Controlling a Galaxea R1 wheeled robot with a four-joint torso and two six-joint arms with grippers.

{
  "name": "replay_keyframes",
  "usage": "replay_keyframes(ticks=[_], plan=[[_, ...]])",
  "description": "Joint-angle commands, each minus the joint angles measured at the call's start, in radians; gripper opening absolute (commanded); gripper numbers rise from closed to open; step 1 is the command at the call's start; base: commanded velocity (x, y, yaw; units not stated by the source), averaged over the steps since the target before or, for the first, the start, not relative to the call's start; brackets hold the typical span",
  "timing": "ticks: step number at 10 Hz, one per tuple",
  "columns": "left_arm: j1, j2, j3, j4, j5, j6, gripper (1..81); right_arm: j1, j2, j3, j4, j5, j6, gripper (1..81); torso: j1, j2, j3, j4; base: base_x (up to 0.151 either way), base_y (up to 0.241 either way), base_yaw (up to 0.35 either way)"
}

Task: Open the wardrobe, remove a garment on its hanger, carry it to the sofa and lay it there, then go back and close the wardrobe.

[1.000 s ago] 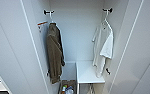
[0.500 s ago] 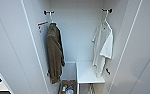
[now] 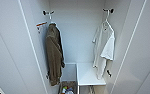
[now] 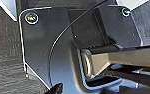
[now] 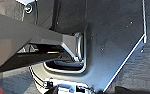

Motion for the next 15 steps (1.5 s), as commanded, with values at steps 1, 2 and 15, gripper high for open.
replay_keyframes(ticks=[1,2,15], plan=[[-0.031,0.003,-0.002,0.009,0.048,0.004,81.1,0.03,0.006,0.004,-0.008,-0.043,0.003,81.1,0.0,0.0,0.0,0.0,0.096,0.0,0.0],[-0.031,0.003,-0.002,0.009,0.048,0.002,81.1,0.03,0.006,0.004,-0.008,-0.043,0.003,81.1,0.0,0.0,0.0,0.0,0.098,0.0,0.0],[-0.022,0.004,-0.002,0.012,0.048,0.004,81.1,0.039,0.009,0.006,-0.002,-0.037,0.004,81.1,-0.001,0.0,0.0,0.0,0.101,0.0,0.0]])
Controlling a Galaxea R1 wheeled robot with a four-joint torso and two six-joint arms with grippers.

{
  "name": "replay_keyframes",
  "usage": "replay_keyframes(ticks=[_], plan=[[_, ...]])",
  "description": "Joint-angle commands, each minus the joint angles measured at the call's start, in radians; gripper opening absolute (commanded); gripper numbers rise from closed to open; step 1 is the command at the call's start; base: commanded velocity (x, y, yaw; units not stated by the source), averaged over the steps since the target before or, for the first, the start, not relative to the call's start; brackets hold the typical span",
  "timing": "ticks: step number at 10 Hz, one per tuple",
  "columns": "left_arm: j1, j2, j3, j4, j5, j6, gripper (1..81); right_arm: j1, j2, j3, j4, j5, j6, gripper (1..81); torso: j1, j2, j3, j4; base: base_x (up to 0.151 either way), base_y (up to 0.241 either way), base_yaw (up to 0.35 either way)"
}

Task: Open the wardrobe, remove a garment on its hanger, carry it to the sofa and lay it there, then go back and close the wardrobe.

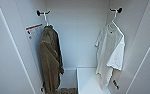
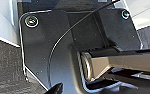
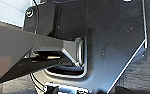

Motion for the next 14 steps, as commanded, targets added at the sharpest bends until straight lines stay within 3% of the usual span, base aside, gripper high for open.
replay_keyframes(ticks=[1,9,11,12,13,14], plan=[[-0.019,0.002,-0.002,0.011,0.049,0.004,81.1,0.033,0.006,0.006,-0.004,-0.043,0.004,81.1,0.0,0.0,0.0,0.0,0.106,0.0,0.0],[-0.021,0.005,-0.002,0.012,0.049,0.004,81.1,0.033,0.003,0.001,-0.005,-0.041,0.003,81.1,0.0,0.0,0.0,0.0,0.101,0.0,0.0],[-0.02,0.005,0.0,0.012,0.049,0.005,81.1,0.034,0.002,0.001,-0.005,-0.041,0.003,81.1,0.0,0.0,0.0,0.0,0.0,0.0,0.0],[-0.021,0.005,0.0,0.012,0.049,0.005,81.1,0.033,0.002,0.001,-0.004,-0.041,0.003,81.1,0.001,0.0,0.0,-0.03,0.0,0.0,0.0],[-0.021,0.005,0.001,0.012,0.049,0.005,81.1,0.033,0.002,0.001,-0.004,-0.041,0.003,81.1,0.001,0.0,0.0,-0.076,0.0,0.0,0.0],[-0.021,0.004,0.001,0.014,0.049,0.005,81.1,0.033,0.002,0.001,-0.002,-0.04,0.003,81.1,0.0,0.0,0.0,-0.109,0.0,0.0,0.0]])
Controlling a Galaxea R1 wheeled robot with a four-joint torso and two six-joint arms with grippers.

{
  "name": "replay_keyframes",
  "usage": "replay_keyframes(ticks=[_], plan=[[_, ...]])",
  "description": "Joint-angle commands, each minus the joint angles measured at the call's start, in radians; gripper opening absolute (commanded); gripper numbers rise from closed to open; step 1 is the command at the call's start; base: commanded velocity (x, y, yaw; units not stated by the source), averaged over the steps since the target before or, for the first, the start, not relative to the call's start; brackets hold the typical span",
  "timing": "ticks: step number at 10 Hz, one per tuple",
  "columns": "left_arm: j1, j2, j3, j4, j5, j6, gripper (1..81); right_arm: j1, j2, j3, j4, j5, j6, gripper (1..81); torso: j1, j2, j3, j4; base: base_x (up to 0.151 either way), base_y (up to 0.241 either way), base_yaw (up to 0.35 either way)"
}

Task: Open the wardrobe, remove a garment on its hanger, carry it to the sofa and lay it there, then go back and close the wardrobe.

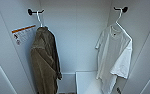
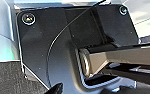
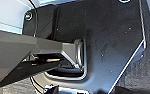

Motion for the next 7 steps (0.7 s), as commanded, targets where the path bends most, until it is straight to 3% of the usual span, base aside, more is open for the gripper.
replay_keyframes(ticks=[1,3,4,5,6,7], plan=[[-0.036,0.002,0.0,0.012,0.048,0.005,81.1,0.026,0.004,0.003,-0.002,-0.043,0.003,81.1,0.0,0.0,0.0,-0.095,0.0,0.0,0.0],[-0.042,-0.001,-0.002,0.011,0.048,0.005,81.1,0.026,0.005,0.003,-0.002,-0.043,0.003,81.1,0.0,0.0,0.0,-0.162,0.0,0.0,0.0],[-0.042,-0.005,-0.002,0.017,0.045,0.005,81.1,0.025,0.005,0.003,-0.004,-0.043,0.003,81.1,0.0,0.0,0.0,-0.103,0.0,0.0,0.0],[-0.042,-0.005,0.003,0.015,0.048,0.005,81.1,0.026,0.005,0.002,-0.004,-0.043,0.003,81.1,0.0,0.0,0.0,-0.13,0.0,0.0,0.0],[-0.042,-0.011,0.003,0.011,0.048,0.005,81.1,0.025,0.005,0.002,-0.006,-0.044,0.003,81.1,0.0,0.0,0.0,-0.144,0.0,0.0,0.0],[-0.053,-0.029,0.001,0.006,0.048,0.005,81.1,0.031,0.007,0.003,-0.006,-0.044,0.003,81.1,0.0,0.0,0.0,-0.145,0.0,0.0,0.0]])
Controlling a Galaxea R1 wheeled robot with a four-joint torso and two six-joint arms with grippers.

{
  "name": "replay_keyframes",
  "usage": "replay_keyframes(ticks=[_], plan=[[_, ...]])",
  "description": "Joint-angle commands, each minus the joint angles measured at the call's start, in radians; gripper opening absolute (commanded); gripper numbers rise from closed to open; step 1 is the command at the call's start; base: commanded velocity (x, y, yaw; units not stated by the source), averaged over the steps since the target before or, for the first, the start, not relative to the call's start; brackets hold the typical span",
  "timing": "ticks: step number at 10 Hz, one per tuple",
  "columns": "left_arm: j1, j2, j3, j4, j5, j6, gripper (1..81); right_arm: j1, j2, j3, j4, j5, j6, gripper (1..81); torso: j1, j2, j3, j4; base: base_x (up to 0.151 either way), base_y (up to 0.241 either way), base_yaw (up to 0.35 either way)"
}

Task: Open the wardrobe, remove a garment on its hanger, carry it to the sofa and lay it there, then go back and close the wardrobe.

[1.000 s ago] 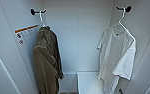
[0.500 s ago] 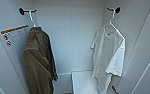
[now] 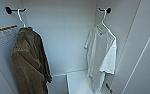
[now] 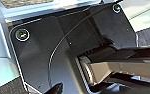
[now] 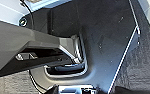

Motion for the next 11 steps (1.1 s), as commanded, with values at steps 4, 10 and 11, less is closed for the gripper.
replay_keyframes(ticks=[4,10,11], plan=[[-0.172,-0.051,0.053,0.015,0.079,0.003,81.1,0.049,0.008,0.007,-0.007,-0.038,0.003,81.1,0.0,0.0,0.0,0.0,0.0,0.0,0.0],[-0.444,-0.103,0.17,0.02,0.177,0.003,81.1,0.063,0.008,0.006,-0.013,-0.038,-0.006,81.1,0.0,0.0,0.0,0.0,0.0,0.0,0.0],[-0.485,-0.114,0.204,0.02,0.215,0.002,81.1,0.064,0.009,0.006,-0.013,-0.038,-0.008,81.1,0.0,0.0,0.0,0.0,0.0,0.0,0.0]])
